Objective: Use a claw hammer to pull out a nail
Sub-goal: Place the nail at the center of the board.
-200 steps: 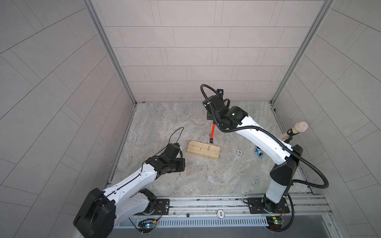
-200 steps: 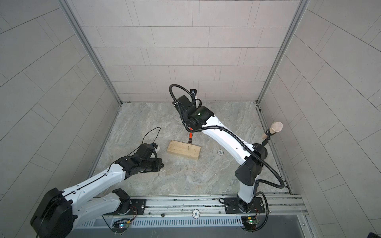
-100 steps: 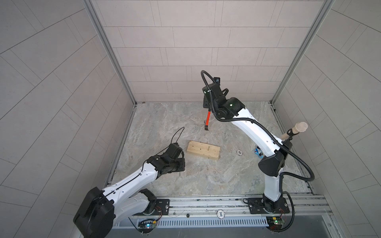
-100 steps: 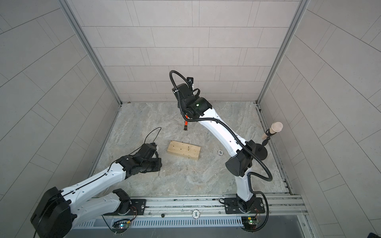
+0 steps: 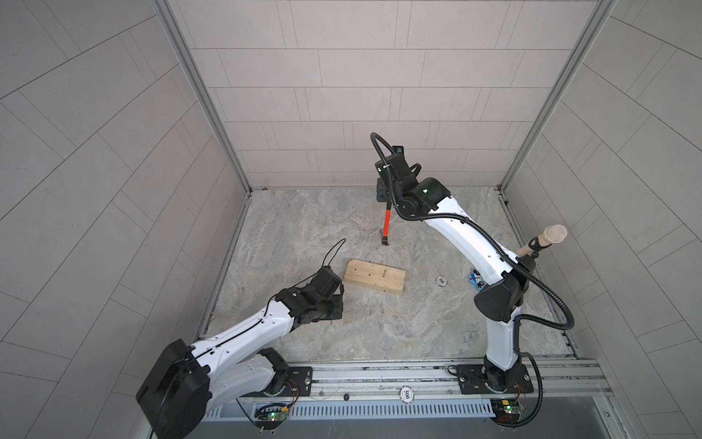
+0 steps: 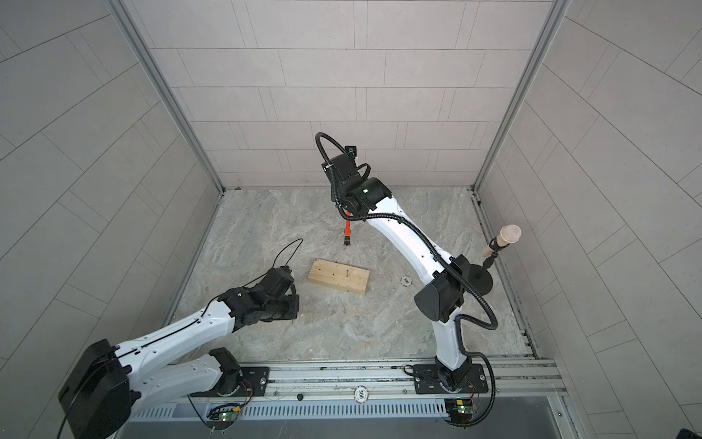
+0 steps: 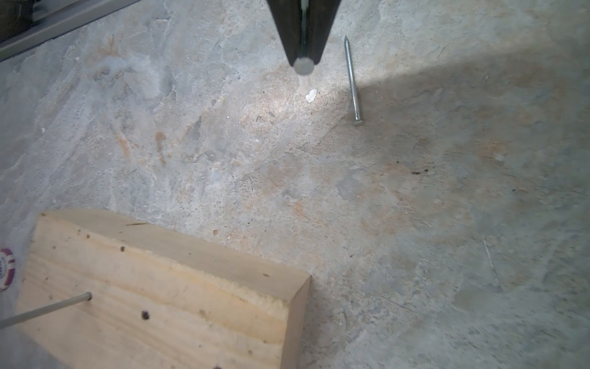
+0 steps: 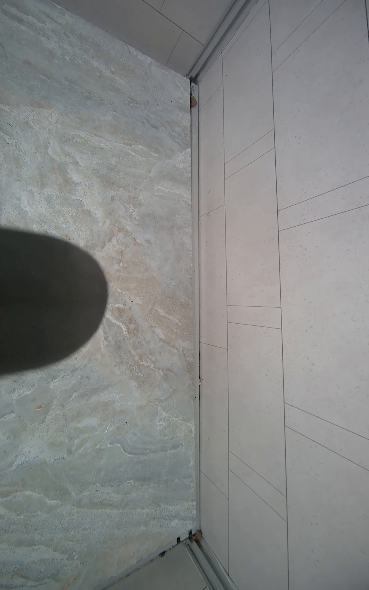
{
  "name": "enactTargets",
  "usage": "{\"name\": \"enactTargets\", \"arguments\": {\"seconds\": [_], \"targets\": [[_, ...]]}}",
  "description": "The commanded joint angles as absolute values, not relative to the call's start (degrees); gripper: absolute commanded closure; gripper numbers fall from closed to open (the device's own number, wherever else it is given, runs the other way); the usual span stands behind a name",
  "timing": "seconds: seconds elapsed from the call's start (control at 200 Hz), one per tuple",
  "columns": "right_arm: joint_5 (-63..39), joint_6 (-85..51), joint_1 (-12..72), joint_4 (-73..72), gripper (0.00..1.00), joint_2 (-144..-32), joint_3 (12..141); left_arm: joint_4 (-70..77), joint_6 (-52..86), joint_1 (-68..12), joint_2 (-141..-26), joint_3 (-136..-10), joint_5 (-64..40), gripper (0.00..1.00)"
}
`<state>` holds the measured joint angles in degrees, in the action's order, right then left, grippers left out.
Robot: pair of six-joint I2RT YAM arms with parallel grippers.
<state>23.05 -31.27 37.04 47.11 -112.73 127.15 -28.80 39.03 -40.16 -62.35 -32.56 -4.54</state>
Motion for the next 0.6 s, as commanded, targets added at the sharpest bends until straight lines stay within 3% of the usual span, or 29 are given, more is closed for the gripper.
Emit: {"name": "enactTargets", "arguments": {"seconds": [0.0, 0.596], "targets": [[24.0, -31.7, 35.8, 45.7, 1.00, -111.3, 128.2, -30.4, 39.1, -40.7, -64.1, -32.9, -2.5, 0.98], [23.5, -31.7, 34.2, 47.0, 1.00, -111.3, 128.1, -26.6, 44.2, -44.7, -73.8, -34.2, -1.3, 0.98]]}}
